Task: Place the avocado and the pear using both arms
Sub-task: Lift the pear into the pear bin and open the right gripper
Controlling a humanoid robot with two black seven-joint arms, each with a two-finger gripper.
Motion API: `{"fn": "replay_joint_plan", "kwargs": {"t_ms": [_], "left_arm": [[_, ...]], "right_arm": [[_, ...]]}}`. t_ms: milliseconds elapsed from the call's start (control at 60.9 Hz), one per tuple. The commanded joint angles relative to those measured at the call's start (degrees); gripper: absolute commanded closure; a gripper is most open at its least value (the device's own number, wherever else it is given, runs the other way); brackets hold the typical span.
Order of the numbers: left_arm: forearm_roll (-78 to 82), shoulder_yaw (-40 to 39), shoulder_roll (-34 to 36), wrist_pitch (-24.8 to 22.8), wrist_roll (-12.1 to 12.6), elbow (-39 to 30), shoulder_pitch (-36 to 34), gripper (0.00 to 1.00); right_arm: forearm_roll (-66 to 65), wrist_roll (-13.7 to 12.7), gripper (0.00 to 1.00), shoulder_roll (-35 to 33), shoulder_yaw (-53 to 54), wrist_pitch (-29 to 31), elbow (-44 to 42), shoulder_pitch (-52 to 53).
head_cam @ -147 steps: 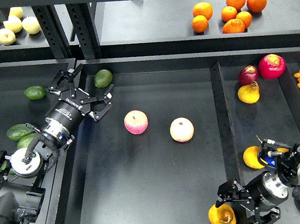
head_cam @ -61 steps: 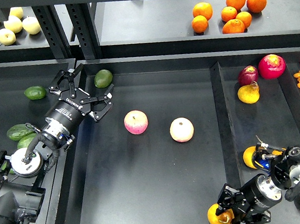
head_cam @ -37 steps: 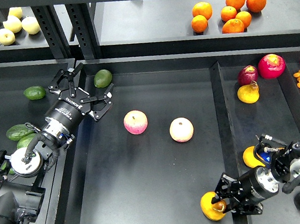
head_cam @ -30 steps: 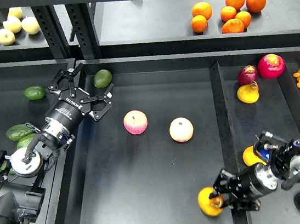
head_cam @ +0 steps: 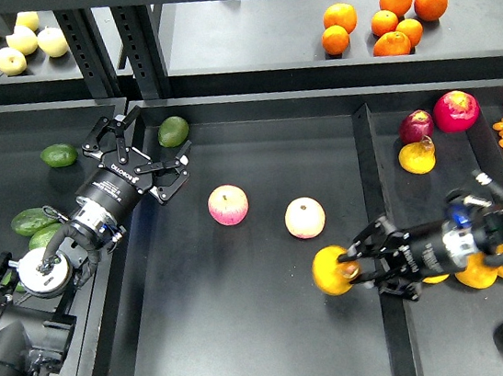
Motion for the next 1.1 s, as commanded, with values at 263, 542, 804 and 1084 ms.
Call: {"fn": "replay_joint_plan", "kwargs": {"t_ms": [263,542,804,1084], "left_arm": [[0.1,-0.1,0.0,0.0,0.0,0.4,-0.1,0.01],[0.1,-0.1,0.0,0.0,0.0,0.5,-0.3,0.01],[0.1,-0.3,0.0,0.0,0.0,0.4,-0.3,0.01],[0.1,-0.3,0.0,0.0,0.0,0.4,-0.3,0.01]], "right_arm": [[8.8,0.0,0.97,-17.6,-5.5,0.0,4.5,-0.6],[8.7,0.0,0.97,-20.5,-7.1,0.0,4.4,-5.2],[7.5,0.0,0.96,-19.9,-7.1,0.0,3.2,-9.0],[4.5,0.0,0.94,-14.5,-6.9,0.0,-2.1,-12.2]]}}
